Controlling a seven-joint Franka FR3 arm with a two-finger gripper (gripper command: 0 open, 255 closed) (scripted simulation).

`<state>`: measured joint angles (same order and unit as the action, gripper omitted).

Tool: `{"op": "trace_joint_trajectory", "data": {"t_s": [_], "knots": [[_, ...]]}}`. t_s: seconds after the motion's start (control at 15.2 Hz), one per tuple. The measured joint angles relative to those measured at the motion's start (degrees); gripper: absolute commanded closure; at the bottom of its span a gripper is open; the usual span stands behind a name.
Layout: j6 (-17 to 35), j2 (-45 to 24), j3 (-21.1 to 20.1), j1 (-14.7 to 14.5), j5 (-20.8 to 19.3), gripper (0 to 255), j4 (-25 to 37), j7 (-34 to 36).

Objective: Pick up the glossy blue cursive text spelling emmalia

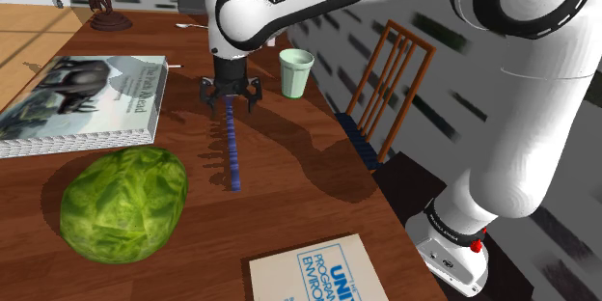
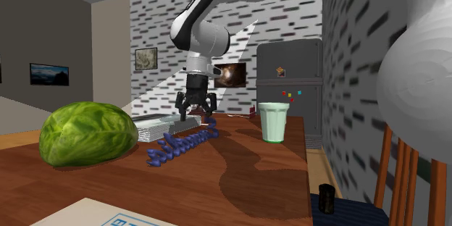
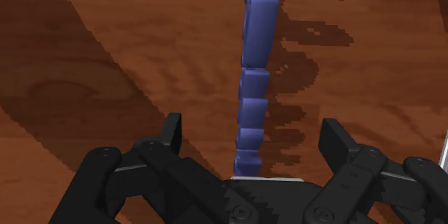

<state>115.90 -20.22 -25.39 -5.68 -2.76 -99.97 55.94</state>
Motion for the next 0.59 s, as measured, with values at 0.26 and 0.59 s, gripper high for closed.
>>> {"op": "trace_joint_trajectory", "data": {"t_s": [0.26,0.59], "knots": [[1.9,-2.8,0.5,-0.8,-1.0,0,0.9,1.2],[4.5,-4.3,0.8,-1.1,-1.6,255,-0.3,1.5]]}}
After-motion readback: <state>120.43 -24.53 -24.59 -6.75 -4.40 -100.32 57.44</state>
